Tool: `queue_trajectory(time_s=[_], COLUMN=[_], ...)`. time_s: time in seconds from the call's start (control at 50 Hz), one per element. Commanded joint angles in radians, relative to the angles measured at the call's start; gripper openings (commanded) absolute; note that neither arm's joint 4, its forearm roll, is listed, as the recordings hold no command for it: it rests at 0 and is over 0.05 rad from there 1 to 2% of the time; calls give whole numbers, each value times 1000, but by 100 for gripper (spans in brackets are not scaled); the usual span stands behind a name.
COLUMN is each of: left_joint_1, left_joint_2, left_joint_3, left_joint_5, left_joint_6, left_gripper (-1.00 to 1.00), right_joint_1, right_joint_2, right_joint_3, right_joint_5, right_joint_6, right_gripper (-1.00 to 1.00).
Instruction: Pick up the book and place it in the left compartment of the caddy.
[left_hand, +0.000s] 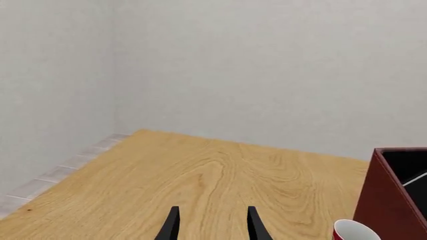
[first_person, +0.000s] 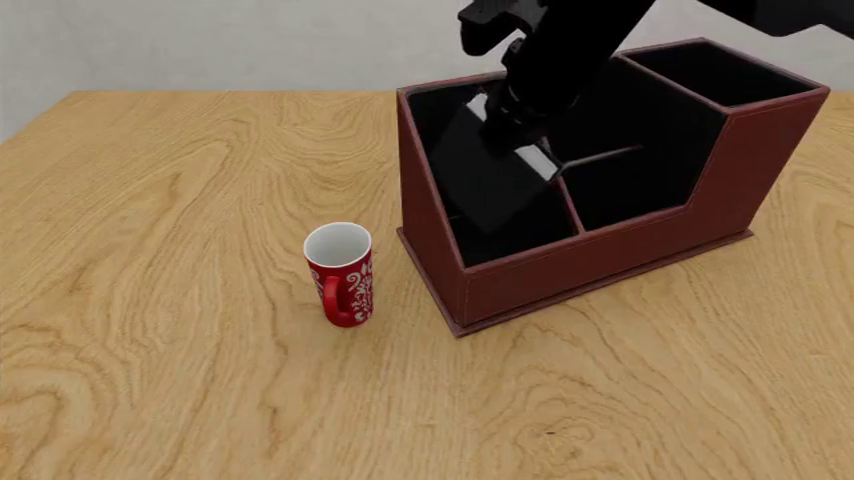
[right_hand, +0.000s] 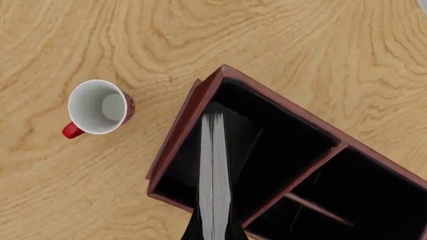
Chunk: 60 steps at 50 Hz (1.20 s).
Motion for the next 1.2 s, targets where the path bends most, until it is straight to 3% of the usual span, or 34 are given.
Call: queue_trajectory(time_s=[0.02, 0.52, 0.86, 1.04, 1.06, 1.2], left_joint_1=[-1, 1, 2, 0, -2, -2], left_joint_2=[0, 0, 0, 0, 0, 0], left_joint_3=[-2, -7, -10, -8, -8, -11], left_joint_5=[1, 0, 5, 3, 3, 5], left_joint_6=[0, 1, 0, 1, 1, 2], left_gripper=[100, 100, 100, 100, 100, 100], right_joint_1=[3, 22, 12, -4, -3, -8], right_joint_2=[-6, 8, 4, 13, 11, 11], right_joint_3=[-7, 19, 104, 72, 66, 58], right_joint_5=[0, -13, -80, -68, -65, -59], right_joint_6=[25, 72, 80, 73, 75, 69], right_gripper=[-100, -100, -100, -100, 100, 100])
